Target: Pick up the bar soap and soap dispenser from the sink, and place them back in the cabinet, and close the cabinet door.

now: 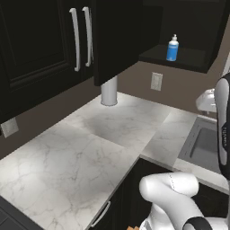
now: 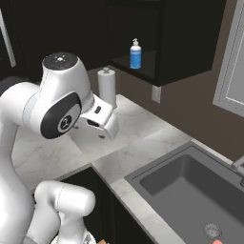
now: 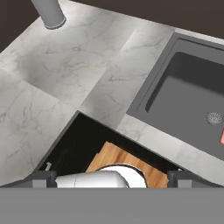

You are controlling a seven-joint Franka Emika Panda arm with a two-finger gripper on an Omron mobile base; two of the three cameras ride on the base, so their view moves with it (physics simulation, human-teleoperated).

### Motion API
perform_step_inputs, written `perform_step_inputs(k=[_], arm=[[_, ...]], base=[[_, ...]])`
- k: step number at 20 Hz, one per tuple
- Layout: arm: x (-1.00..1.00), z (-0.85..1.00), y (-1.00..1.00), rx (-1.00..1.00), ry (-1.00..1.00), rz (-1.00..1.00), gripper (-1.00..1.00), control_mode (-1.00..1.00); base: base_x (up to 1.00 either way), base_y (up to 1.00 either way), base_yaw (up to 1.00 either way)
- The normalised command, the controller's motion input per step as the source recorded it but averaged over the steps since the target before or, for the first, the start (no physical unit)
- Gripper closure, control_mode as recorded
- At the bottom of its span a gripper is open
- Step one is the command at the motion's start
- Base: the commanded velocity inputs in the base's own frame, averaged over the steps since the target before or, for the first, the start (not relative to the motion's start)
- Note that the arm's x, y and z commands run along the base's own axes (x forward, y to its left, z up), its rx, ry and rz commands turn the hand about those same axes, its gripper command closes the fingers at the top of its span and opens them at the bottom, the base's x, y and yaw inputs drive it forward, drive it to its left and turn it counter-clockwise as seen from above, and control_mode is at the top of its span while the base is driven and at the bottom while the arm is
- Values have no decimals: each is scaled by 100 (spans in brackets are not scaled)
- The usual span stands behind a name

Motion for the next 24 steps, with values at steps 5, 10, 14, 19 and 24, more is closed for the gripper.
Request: perform_step_inputs(k=[5,10,14,19,24], arm=[[-6,-15,7,0,0,3,-100,-100],[0,-6,17,0,0,2,-100,-100],[0,0,24,-1,0,1,-100,-100],[0,0,19,0,0,2,-100,-100],[0,-1,10,0,0,3,-100,-100]], base=[[0,0,0],[0,0,0],[0,0,0],[0,0,0],[0,0,0]])
